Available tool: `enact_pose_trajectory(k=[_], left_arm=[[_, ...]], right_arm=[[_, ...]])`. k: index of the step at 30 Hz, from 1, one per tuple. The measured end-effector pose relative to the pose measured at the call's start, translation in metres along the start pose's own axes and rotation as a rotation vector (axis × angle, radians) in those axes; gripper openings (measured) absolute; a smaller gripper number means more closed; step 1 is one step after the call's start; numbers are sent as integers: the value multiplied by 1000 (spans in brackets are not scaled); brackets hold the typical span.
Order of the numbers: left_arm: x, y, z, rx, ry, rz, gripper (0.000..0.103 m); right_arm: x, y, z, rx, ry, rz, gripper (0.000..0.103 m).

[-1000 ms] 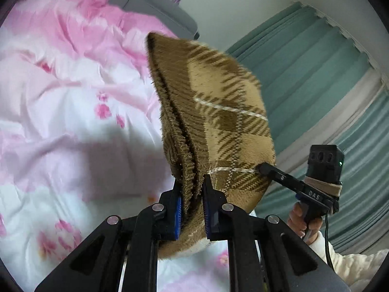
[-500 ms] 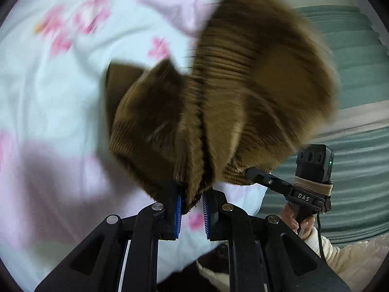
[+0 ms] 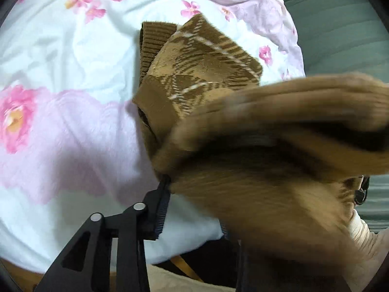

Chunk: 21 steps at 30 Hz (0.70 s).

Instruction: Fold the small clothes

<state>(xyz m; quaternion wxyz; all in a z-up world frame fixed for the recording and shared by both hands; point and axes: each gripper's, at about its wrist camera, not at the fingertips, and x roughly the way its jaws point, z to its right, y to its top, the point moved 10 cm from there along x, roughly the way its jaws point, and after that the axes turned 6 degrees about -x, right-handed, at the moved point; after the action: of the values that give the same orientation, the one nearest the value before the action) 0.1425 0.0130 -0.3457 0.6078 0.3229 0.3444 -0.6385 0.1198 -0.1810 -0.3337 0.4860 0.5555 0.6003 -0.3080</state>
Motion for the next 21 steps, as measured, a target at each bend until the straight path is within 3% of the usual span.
enact_pose_trajectory(k=[4,9,13,14,15,19,21], left_arm=[[-19,-31,18,20,14,26,42],[-31,-30,45,-22,-31,39,45],[-28,-37,52,-91,-37,46,45],[-27,-38,53,-130,-56,47,45],[-26,-38,52,-171,-73,51,45],[-34,-53,56,-310,-149,77,45],[-33,-60,55,-340,-151,99,52]], right_arm=[[-26,-9,-16,-175,-107,4,45],[-49,0,-44,-428,-231,49,47],[-59,-3,-70,-596,-186,85,46],[-58,-6,-75,-640,-166,83,38],[-55,-7,-79,-658,-135,68,30],[-49,-15,-86,-686,-70,13,28],[-48,-19,-86,-682,-52,-12,30]])
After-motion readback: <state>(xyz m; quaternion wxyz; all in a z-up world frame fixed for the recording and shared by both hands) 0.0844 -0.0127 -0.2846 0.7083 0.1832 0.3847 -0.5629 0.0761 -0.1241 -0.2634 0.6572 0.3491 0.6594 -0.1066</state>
